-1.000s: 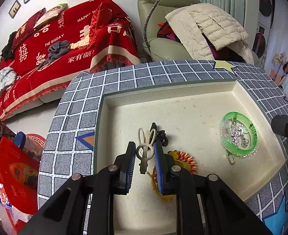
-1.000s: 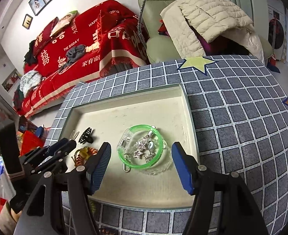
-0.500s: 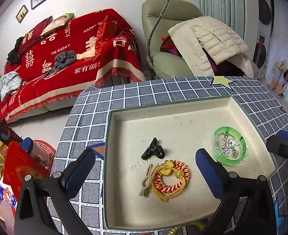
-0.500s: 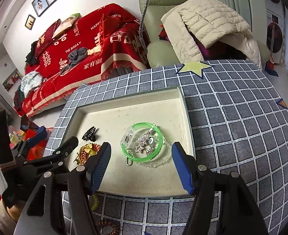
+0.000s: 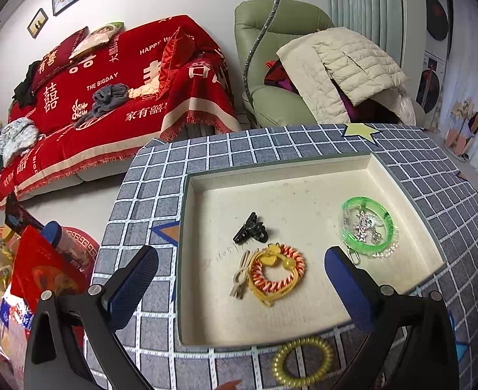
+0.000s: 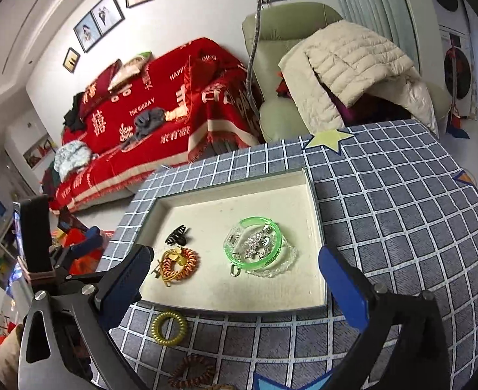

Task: Organize jewelry
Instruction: 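Move both tools back from the tray to the coil hair ties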

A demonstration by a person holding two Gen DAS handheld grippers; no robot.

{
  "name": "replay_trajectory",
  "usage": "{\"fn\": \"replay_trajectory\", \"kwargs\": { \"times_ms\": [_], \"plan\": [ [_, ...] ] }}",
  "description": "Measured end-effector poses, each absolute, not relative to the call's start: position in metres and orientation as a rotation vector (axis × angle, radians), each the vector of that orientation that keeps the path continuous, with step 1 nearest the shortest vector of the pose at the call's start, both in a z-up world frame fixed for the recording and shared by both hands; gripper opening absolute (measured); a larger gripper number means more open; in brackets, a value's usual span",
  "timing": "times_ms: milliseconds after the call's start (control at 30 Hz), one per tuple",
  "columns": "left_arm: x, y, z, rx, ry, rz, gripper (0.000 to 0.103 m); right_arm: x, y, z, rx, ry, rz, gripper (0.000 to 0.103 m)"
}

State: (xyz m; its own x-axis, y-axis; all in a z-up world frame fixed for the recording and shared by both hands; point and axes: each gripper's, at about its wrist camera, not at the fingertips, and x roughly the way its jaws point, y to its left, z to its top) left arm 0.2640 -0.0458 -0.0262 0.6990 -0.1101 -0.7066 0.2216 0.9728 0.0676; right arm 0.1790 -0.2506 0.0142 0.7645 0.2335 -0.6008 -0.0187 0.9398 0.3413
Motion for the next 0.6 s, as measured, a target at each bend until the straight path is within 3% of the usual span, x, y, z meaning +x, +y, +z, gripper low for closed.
{"fn": "replay_trajectory", "kwargs": {
  "times_ms": [600],
  "plan": [
    [0.194, -0.026, -0.065, 0.11, 0.879, -0.245, 0.103, 0.123, -0.235, -0.041, 0.263, 0.945, 0.14, 0.103]
  ]
}}
